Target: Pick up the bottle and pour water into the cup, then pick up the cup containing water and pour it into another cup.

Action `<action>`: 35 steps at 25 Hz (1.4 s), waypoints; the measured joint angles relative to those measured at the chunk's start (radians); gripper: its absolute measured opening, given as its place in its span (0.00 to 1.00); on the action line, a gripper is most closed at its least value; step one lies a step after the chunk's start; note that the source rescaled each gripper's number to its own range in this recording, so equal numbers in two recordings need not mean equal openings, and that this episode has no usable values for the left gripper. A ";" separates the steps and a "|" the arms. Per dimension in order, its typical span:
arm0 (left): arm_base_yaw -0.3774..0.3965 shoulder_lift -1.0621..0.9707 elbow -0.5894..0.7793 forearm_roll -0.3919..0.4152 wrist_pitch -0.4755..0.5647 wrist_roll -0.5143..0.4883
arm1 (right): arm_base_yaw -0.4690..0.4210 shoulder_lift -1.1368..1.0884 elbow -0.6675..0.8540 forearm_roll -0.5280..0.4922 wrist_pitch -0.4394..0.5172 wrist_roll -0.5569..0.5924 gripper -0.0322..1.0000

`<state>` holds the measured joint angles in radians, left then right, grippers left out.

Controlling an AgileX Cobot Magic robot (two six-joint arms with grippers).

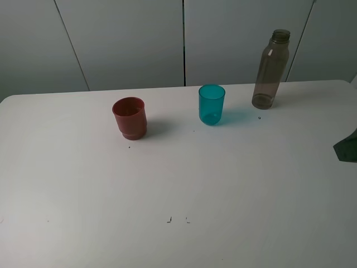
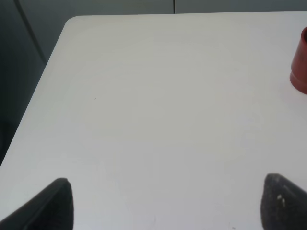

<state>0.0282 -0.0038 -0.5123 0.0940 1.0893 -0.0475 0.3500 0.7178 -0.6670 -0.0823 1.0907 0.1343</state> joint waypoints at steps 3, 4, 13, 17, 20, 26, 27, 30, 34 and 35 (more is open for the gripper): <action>0.000 0.000 0.000 0.000 0.000 0.000 | 0.000 -0.110 0.022 0.032 0.025 -0.004 1.00; 0.000 0.000 0.000 0.000 0.000 0.000 | 0.000 -0.146 0.040 0.046 0.026 -0.008 1.00; 0.000 0.000 0.000 0.000 0.000 0.002 | 0.000 -0.377 0.145 0.076 -0.002 -0.049 1.00; 0.000 0.000 0.000 0.000 0.000 0.002 | 0.000 -0.441 0.152 0.076 -0.004 -0.049 1.00; 0.000 0.000 0.000 0.000 0.000 0.002 | 0.000 -0.498 0.156 0.076 -0.002 -0.049 1.00; 0.000 0.000 0.000 0.000 0.000 0.002 | 0.000 -0.617 0.156 0.072 -0.002 -0.050 1.00; 0.000 0.000 0.000 0.000 0.000 0.002 | 0.000 -0.631 0.156 0.070 -0.002 -0.045 1.00; 0.000 0.000 0.000 0.000 0.000 0.002 | -0.019 -0.659 0.156 0.066 -0.002 -0.035 1.00; 0.000 0.000 0.000 0.000 0.000 0.002 | -0.091 -0.672 0.156 0.066 -0.002 -0.031 1.00; 0.000 0.000 0.000 0.000 0.000 0.002 | -0.115 -0.676 0.156 0.066 -0.002 -0.029 1.00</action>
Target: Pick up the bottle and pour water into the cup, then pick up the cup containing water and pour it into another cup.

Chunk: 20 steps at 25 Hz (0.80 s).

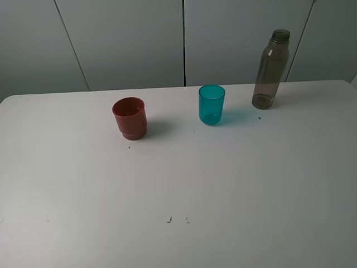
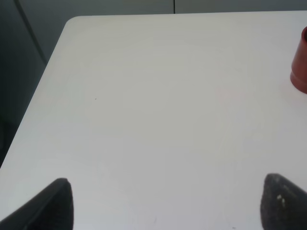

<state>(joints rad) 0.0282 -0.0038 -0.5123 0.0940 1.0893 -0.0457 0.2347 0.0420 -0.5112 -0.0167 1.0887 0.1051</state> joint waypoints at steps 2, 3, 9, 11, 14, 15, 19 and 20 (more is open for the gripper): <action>0.000 0.000 0.000 0.000 0.000 0.000 | -0.050 -0.005 0.000 0.000 0.000 0.002 1.00; 0.000 0.000 0.000 0.000 0.000 0.000 | -0.081 -0.011 0.000 0.000 0.000 0.002 1.00; 0.000 0.000 0.000 0.000 0.000 0.000 | -0.234 -0.040 0.000 0.000 0.000 -0.014 1.00; 0.000 0.000 0.000 0.000 0.000 0.000 | -0.246 -0.040 0.000 0.002 0.000 -0.019 1.00; 0.000 0.000 0.000 0.000 0.000 0.000 | -0.247 -0.042 0.000 0.002 0.000 -0.019 1.00; 0.000 0.000 0.000 0.000 0.000 0.000 | -0.247 -0.042 0.000 0.002 0.000 -0.021 1.00; 0.000 0.000 0.000 0.000 0.000 0.000 | -0.247 -0.042 0.000 0.002 0.000 -0.025 1.00; 0.000 0.000 0.000 0.000 0.000 0.000 | -0.247 -0.042 0.000 0.004 0.000 -0.028 1.00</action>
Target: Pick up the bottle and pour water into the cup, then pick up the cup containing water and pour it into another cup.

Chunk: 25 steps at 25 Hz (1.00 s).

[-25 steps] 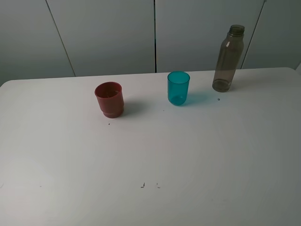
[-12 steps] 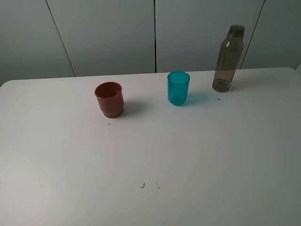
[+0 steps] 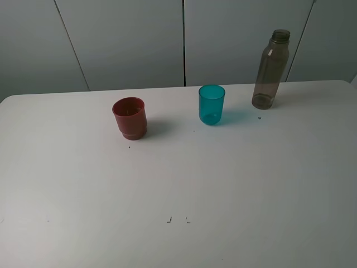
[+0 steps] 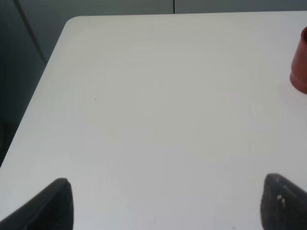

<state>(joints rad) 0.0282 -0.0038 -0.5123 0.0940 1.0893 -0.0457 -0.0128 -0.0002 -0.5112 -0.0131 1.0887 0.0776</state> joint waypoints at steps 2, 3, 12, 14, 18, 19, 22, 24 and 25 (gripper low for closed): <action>0.000 0.000 0.000 0.000 0.000 0.000 | 0.000 0.000 0.000 0.000 0.000 -0.005 1.00; 0.000 0.000 0.000 0.000 0.000 0.000 | 0.000 0.000 0.000 0.000 0.000 -0.007 1.00; 0.000 0.000 0.000 0.000 0.000 0.000 | 0.000 0.000 0.000 0.000 0.000 -0.007 1.00; 0.000 0.000 0.000 0.000 0.000 0.000 | 0.000 0.000 0.000 0.000 0.000 -0.007 1.00; 0.000 0.000 0.000 0.000 0.000 0.000 | 0.000 0.000 0.000 0.000 0.000 -0.007 1.00; 0.000 0.000 0.000 0.000 0.000 0.000 | 0.000 0.000 0.000 0.000 0.000 -0.007 1.00; 0.000 0.000 0.000 0.000 0.000 0.000 | 0.000 0.000 0.000 0.000 0.000 -0.007 1.00; 0.000 0.000 0.000 0.000 0.000 0.000 | 0.000 0.000 0.000 0.000 0.000 -0.007 1.00; 0.000 0.000 0.000 0.000 0.000 0.000 | 0.000 0.000 0.000 0.000 0.000 -0.007 1.00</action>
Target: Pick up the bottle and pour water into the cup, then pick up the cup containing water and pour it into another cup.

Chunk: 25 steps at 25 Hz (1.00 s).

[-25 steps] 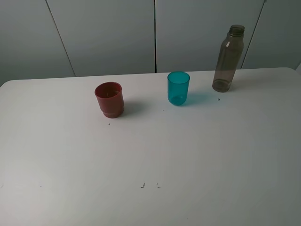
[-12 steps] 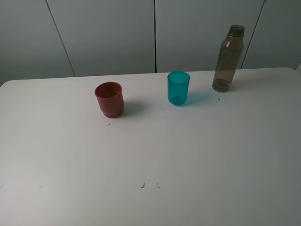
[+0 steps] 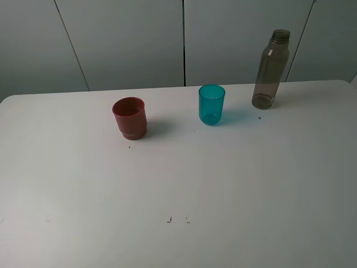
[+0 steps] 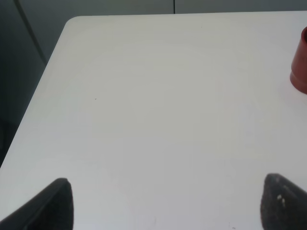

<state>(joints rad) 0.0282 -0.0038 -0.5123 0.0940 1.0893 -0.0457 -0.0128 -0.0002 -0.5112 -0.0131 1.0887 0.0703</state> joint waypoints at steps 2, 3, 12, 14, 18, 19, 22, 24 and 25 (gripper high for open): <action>0.000 0.000 0.000 0.000 0.000 0.000 | 0.000 0.000 0.000 0.000 0.000 0.000 1.00; 0.000 0.000 0.000 0.000 0.000 0.000 | 0.000 0.000 0.000 0.000 0.000 0.000 1.00; 0.000 0.000 0.000 0.000 0.000 0.000 | 0.000 0.000 0.000 0.000 0.000 0.000 1.00; 0.000 0.000 0.000 0.000 0.000 0.000 | 0.000 0.000 0.000 0.000 0.000 0.000 1.00; 0.000 0.000 0.000 0.000 0.000 0.000 | 0.000 0.000 0.000 0.000 0.000 0.000 1.00; 0.000 0.000 0.000 0.000 0.000 0.000 | 0.000 0.000 0.000 0.000 0.000 0.000 1.00; 0.000 0.000 0.000 0.000 0.000 0.000 | 0.000 0.000 0.000 0.000 0.000 0.000 1.00; 0.000 0.000 0.000 0.000 0.000 0.000 | 0.000 0.000 0.000 0.000 0.000 0.000 1.00; 0.000 0.000 0.000 0.000 0.000 0.000 | 0.000 0.000 0.000 0.000 0.000 0.000 1.00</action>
<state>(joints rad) 0.0282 -0.0038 -0.5123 0.0940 1.0893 -0.0457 -0.0128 -0.0002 -0.5112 -0.0131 1.0887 0.0703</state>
